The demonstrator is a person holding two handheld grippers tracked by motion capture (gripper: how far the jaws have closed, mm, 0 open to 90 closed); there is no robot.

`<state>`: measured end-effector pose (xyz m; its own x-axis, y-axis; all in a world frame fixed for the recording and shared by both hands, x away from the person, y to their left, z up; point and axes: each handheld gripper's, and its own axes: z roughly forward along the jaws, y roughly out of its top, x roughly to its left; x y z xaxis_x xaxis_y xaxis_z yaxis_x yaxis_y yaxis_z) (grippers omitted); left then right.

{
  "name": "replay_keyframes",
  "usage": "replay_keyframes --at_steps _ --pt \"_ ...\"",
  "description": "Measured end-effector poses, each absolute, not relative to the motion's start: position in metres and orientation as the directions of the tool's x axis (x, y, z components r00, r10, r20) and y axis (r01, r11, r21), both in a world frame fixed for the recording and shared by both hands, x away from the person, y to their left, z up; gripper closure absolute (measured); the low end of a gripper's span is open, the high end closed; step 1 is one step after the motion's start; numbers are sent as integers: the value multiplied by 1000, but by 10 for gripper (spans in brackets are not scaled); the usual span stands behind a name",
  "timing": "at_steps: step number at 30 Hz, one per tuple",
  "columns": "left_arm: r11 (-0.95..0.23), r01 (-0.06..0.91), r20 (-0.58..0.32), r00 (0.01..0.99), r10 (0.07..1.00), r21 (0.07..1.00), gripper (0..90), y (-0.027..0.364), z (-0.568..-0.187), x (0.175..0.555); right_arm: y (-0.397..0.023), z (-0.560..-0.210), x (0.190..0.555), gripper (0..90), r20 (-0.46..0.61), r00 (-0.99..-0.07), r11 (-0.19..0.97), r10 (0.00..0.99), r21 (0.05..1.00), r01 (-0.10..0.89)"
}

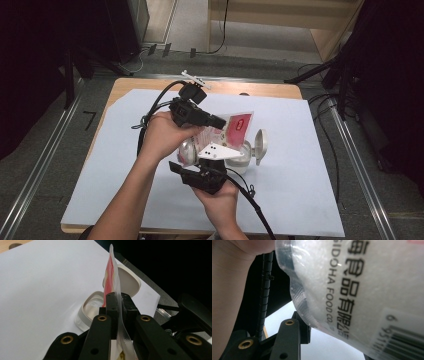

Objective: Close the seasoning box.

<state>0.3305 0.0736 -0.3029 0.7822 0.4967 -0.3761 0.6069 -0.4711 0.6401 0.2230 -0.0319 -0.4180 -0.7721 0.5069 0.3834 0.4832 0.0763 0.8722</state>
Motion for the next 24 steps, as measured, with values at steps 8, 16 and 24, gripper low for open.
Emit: replay_keyframes --at_steps 8,16,24 --pt "-469 601 -372 786 494 647 876 74 -301 329 -31 -417 223 624 383 -771 74 508 873 482" --pt "-477 600 -364 786 500 642 883 72 -302 329 -29 -417 222 625 353 -776 104 523 877 469" --pt "-479 599 -358 786 503 642 884 71 -302 329 -29 -418 223 631 368 -771 92 519 874 478"
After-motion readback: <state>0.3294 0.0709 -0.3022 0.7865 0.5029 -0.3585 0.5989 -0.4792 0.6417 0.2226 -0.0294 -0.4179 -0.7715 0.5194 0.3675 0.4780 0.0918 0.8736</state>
